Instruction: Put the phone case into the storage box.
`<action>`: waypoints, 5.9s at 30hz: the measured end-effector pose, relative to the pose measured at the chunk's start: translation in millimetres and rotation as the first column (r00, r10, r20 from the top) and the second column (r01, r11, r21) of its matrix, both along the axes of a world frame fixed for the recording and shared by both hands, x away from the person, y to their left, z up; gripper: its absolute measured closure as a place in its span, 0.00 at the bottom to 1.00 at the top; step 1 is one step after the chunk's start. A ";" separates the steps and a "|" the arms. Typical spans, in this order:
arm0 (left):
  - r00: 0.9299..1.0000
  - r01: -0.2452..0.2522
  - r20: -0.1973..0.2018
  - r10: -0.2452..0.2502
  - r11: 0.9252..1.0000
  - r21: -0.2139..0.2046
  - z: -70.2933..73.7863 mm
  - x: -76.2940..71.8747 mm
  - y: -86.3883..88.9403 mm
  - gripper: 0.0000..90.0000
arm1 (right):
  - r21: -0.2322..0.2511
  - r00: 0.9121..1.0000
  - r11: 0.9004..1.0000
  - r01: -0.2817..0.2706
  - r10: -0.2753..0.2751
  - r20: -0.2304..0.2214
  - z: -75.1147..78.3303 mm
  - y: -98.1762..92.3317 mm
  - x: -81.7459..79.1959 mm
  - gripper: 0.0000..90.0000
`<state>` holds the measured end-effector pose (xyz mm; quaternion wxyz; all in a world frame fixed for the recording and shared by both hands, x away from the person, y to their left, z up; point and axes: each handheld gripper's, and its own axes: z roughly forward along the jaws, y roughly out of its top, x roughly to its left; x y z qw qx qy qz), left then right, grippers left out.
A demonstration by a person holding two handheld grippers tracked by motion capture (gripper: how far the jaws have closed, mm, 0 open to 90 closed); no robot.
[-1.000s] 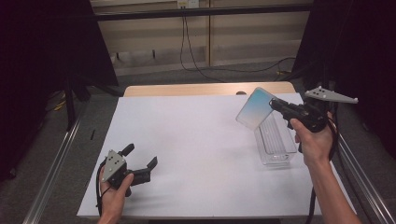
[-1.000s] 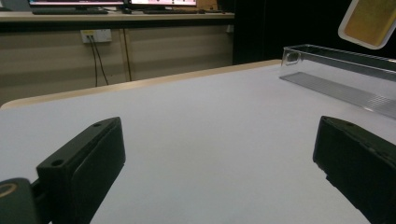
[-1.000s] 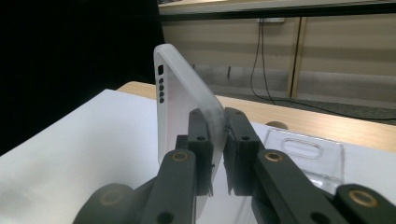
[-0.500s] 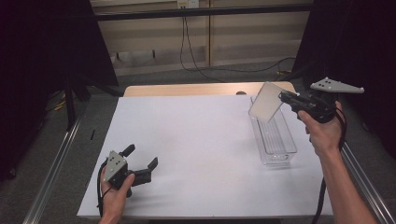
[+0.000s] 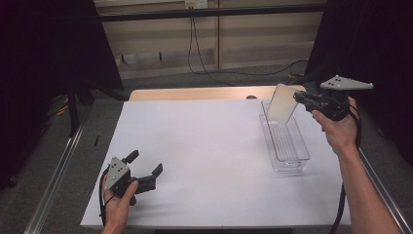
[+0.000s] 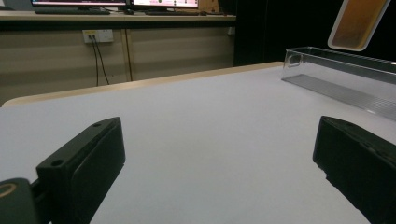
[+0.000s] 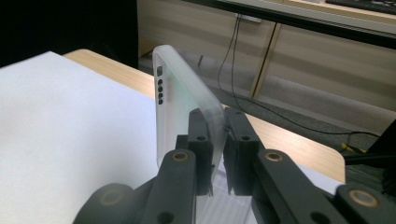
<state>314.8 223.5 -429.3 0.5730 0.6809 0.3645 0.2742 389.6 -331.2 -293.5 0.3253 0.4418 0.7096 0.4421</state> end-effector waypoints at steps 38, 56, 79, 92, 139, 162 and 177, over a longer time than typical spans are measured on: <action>1.000 0.011 -0.004 -0.011 1.000 0.023 -3.1 3.3 -1.0 0.03 | -0.051 0.996 0.996 0.072 -0.075 -0.058 -54.2 -5.7 68.4 0.92; 1.000 0.016 -0.002 -0.016 1.000 0.024 -3.2 3.5 -1.7 0.03 | -0.178 0.996 0.982 0.064 -0.075 -0.056 -66.8 15.1 90.6 0.92; 0.999 0.042 0.003 -0.042 0.998 0.045 -3.9 5.4 -8.6 0.03 | -0.294 0.984 0.955 0.031 -0.080 -0.157 -61.2 4.7 100.6 0.90; 0.999 0.037 0.002 -0.038 0.998 0.042 -3.9 5.8 -6.9 0.03 | -0.294 0.984 0.952 0.081 -0.124 -0.131 -64.8 5.2 113.4 0.92; 0.999 0.034 -0.008 -0.034 0.998 0.044 -5.8 8.0 -4.2 0.03 | -0.070 0.968 0.987 0.143 -0.154 -0.198 -70.1 -7.5 113.9 0.18; 1.000 0.008 -0.004 -0.008 0.999 0.036 -4.1 7.7 -3.5 0.03 | -0.021 0.986 0.989 0.144 -0.145 -0.078 -71.3 -10.8 95.4 0.04; 1.000 0.004 0.002 -0.004 0.999 0.039 -3.6 4.7 -0.1 0.03 | 0.028 0.984 0.986 0.162 -0.159 -0.084 -81.8 -10.6 87.3 0.00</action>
